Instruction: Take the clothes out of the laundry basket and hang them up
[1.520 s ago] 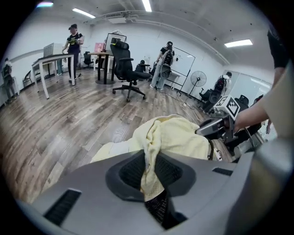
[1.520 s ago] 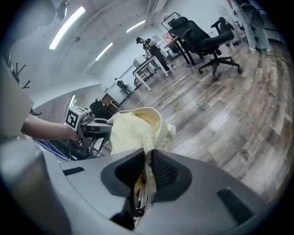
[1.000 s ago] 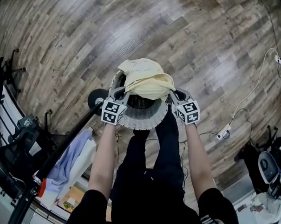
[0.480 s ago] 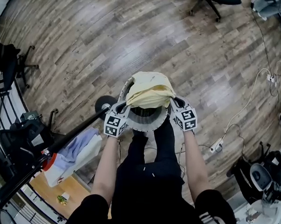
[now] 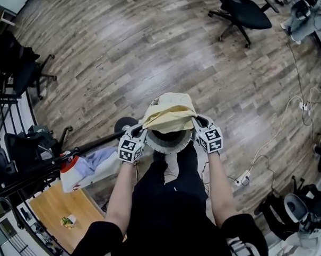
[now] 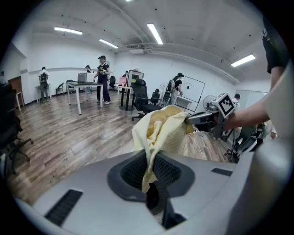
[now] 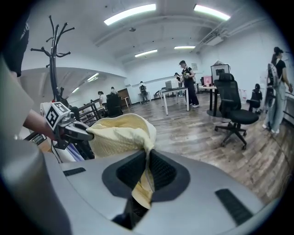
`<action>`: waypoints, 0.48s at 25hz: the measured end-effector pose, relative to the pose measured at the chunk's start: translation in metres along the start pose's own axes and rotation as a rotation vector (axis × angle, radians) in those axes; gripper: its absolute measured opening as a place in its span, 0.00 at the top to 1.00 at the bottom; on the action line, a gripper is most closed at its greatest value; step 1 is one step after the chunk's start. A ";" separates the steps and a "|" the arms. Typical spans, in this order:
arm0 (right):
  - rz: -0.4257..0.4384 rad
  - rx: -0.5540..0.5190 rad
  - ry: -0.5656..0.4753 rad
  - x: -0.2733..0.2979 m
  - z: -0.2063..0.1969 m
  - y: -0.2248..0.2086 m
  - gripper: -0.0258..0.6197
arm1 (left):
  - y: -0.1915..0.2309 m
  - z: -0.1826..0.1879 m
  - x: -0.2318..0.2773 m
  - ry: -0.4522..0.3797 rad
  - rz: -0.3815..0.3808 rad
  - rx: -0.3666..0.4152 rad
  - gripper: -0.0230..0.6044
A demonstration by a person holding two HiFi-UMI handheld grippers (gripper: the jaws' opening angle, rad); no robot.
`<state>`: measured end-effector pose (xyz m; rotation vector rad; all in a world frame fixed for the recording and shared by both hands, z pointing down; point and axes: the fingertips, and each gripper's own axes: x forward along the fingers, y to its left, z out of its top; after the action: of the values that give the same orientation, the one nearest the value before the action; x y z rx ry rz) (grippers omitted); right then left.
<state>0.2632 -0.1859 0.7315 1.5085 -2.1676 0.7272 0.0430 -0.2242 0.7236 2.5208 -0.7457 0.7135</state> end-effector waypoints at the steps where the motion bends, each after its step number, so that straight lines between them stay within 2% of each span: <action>1: -0.002 -0.004 -0.012 -0.003 0.007 0.004 0.91 | -0.001 0.003 -0.007 -0.008 0.002 0.002 0.88; 5: -0.014 -0.022 -0.066 -0.021 0.037 0.015 0.91 | -0.006 0.025 -0.030 -0.055 0.015 0.015 0.88; 12: -0.019 -0.101 -0.156 -0.051 0.097 0.038 0.91 | -0.009 0.076 -0.078 -0.159 0.036 0.083 0.88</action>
<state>0.2422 -0.1982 0.6184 1.5779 -2.2628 0.4997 0.0192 -0.2265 0.6174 2.6699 -0.8333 0.5722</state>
